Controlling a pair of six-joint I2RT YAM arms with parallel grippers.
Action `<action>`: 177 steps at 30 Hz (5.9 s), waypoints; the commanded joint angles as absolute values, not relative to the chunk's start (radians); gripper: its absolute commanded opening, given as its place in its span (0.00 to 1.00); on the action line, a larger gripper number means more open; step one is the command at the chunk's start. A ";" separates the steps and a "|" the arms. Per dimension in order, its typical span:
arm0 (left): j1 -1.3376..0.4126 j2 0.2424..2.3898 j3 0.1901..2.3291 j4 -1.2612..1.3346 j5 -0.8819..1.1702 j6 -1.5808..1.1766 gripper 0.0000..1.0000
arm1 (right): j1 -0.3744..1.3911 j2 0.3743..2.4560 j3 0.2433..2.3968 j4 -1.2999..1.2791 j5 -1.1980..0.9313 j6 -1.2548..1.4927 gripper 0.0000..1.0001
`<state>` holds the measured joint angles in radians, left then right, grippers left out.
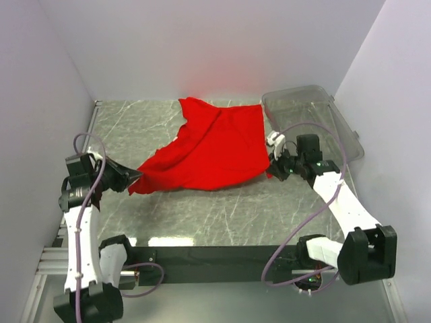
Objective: Fold and stack the t-shirts
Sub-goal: Flatten the tshirt out
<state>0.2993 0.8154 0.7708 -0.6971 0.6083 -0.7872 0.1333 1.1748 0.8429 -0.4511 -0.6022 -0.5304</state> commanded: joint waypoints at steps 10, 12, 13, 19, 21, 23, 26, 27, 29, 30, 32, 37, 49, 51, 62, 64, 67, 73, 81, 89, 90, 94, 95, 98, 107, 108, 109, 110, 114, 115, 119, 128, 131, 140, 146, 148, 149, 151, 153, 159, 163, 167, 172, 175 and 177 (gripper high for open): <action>0.301 0.718 0.563 -0.954 0.681 -0.805 0.01 | 0.137 1.114 0.660 -0.684 -0.485 -0.678 0.00; 0.301 0.721 0.563 -0.986 0.661 -0.782 0.01 | 0.137 1.100 0.649 -0.698 -0.479 -0.689 0.00; 0.302 0.724 0.572 -1.003 0.655 -0.773 0.01 | 0.140 1.100 0.646 -0.710 -0.474 -0.695 0.00; 0.301 0.723 0.627 -1.100 0.615 -0.726 0.01 | 0.138 1.118 0.649 -0.771 -0.446 -0.721 0.00; 0.301 0.716 0.662 -1.121 0.588 -0.726 0.01 | 0.138 1.106 0.653 -0.791 -0.453 -0.729 0.00; 0.299 0.716 0.702 -1.138 0.555 -0.726 0.01 | 0.140 1.097 0.650 -0.802 -0.443 -0.742 0.00; 0.301 0.719 0.706 -1.137 0.571 -0.733 0.01 | 0.138 1.094 0.643 -0.819 -0.436 -0.770 0.00; 0.301 0.718 0.700 -1.137 0.577 -0.733 0.01 | 0.138 1.092 0.641 -0.824 -0.440 -0.776 0.00; 0.301 0.715 0.680 -1.143 0.586 -0.720 0.01 | 0.137 1.091 0.640 -0.819 -0.443 -0.782 0.00; 0.301 0.716 0.672 -1.144 0.589 -0.712 0.01 | 0.140 1.091 0.640 -0.818 -0.445 -0.785 0.00; 0.301 0.722 0.655 -1.155 0.595 -0.690 0.02 | 0.138 1.098 0.637 -0.801 -0.443 -0.781 0.00; 0.299 0.724 0.652 -1.143 0.607 -0.696 0.23 | 0.140 1.129 0.621 -0.772 -0.425 -0.788 0.00; 0.299 0.775 0.771 -1.098 0.597 -0.663 0.20 | 0.140 1.149 0.618 -0.746 -0.437 -0.795 0.00; 0.301 0.785 0.842 -1.155 0.552 -0.628 0.37 | 0.141 1.128 0.606 -0.738 -0.434 -0.789 0.00; 0.262 0.880 0.875 -0.783 0.588 -0.738 0.66 | 0.129 1.092 0.636 -0.769 -0.475 -0.815 0.42; 0.201 0.992 0.865 -0.590 0.566 -0.774 0.67 | 0.117 1.083 0.678 -0.775 -0.491 -0.813 0.48; 0.028 1.277 1.006 -0.502 0.499 -0.729 0.68 | 0.106 1.094 0.738 -0.782 -0.535 -0.816 0.49; -0.147 1.819 1.520 -0.551 0.350 -0.608 0.66 | 0.104 1.138 0.819 -0.706 -0.620 -0.740 0.50; -0.163 2.232 1.914 -0.580 0.443 -0.689 0.53 | 0.103 1.213 0.899 -0.569 -0.703 -0.540 0.50; -0.179 2.224 1.793 -0.437 0.480 -0.825 0.52 | 0.103 1.233 0.910 -0.569 -0.690 -0.552 0.50; -0.181 2.229 1.777 -0.422 0.488 -0.834 0.52 | 0.103 1.236 0.910 -0.569 -0.692 -0.549 0.50; -0.201 2.272 1.796 -0.416 0.468 -0.882 0.52 | 0.103 1.247 0.911 -0.565 -0.701 -0.538 0.50; -0.204 2.278 1.804 -0.422 0.459 -0.887 0.52 | 0.103 1.247 0.913 -0.566 -0.700 -0.535 0.50; -0.209 2.280 1.792 -0.411 0.419 -0.908 0.50 | 0.103 1.241 0.910 -0.565 -0.698 -0.534 0.50; -0.209 2.283 1.784 -0.403 0.336 -0.910 0.29 | 0.101 1.218 0.891 -0.565 -0.698 -0.531 0.50; -0.209 2.287 1.784 -0.410 0.331 -0.907 0.29 | 0.101 1.216 0.891 -0.568 -0.701 -0.532 0.50; -0.209 2.289 1.783 -0.413 0.328 -0.904 0.29 | 0.101 1.215 0.891 -0.568 -0.701 -0.535 0.50; -0.209 2.290 1.784 -0.413 0.324 -0.899 0.30 | 0.103 1.213 0.891 -0.568 -0.701 -0.535 0.50; -0.207 2.295 1.775 -0.405 0.314 -0.891 0.23 | 0.103 1.210 0.890 -0.569 -0.701 -0.537 0.50; -0.207 2.293 1.772 -0.388 0.318 -0.893 0.17 | 0.101 1.209 0.890 -0.571 -0.703 -0.538 0.50; -0.201 2.295 1.755 -0.367 0.337 -0.897 0.01 | 0.103 1.204 0.890 -0.571 -0.701 -0.540 0.50; -0.081 2.111 1.559 -0.276 0.269 -0.911 0.01 | 0.101 1.183 0.864 -0.571 -0.689 -0.546 0.50; -0.015 2.089 1.543 -0.276 0.279 -0.896 0.01 | 0.100 1.183 0.856 -0.568 -0.689 -0.545 0.50; 0.061 2.172 1.692 -0.399 0.290 -0.818 0.02 | 0.100 1.212 0.856 -0.563 -0.650 -0.571 0.50; 0.138 2.097 1.658 -0.383 0.215 -0.811 0.01 | 0.100 1.224 0.844 -0.565 -0.621 -0.610 0.50; 0.155 2.083 1.667 -0.403 0.193 -0.795 0.02 | 0.100 1.230 0.838 -0.563 -0.615 -0.617 0.50; 0.161 2.080 1.672 -0.416 0.187 -0.789 0.02 | 0.101 1.232 0.836 -0.561 -0.617 -0.618 0.50; 0.169 2.083 1.680 -0.455 0.178 -0.772 0.02 | 0.100 1.238 0.833 -0.560 -0.614 -0.620 0.50; 0.175 2.079 1.657 -0.456 0.178 -0.766 0.04 | 0.100 1.244 0.831 -0.561 -0.612 -0.627 0.50; 0.187 2.028 1.618 -0.429 0.248 -0.721 0.42 | 0.100 1.261 0.834 -0.636 -0.638 -0.745 0.50; 0.187 1.933 1.617 -0.463 0.270 -0.681 0.52 | 0.101 1.278 0.824 -0.753 -0.678 -0.975 0.50; 0.186 1.740 1.459 -0.495 0.322 -0.678 0.54 | 0.101 1.272 0.778 -0.841 -0.664 -1.149 0.50; 0.186 1.449 1.041 -0.505 0.397 -0.738 0.54 | 0.104 1.246 0.694 -0.871 -0.565 -1.259 0.50; 0.186 1.257 0.851 -0.558 0.420 -0.814 0.54 | 0.106 1.232 0.654 -0.864 -0.516 -1.276 0.49; 0.187 1.126 0.780 -0.584 0.425 -0.880 0.54 | 0.107 1.226 0.637 -0.847 -0.497 -1.276 0.49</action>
<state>0.1883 1.2385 0.8722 -0.5186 0.3798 -0.7864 0.1062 1.2556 0.6544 -0.8413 -0.5491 -1.2118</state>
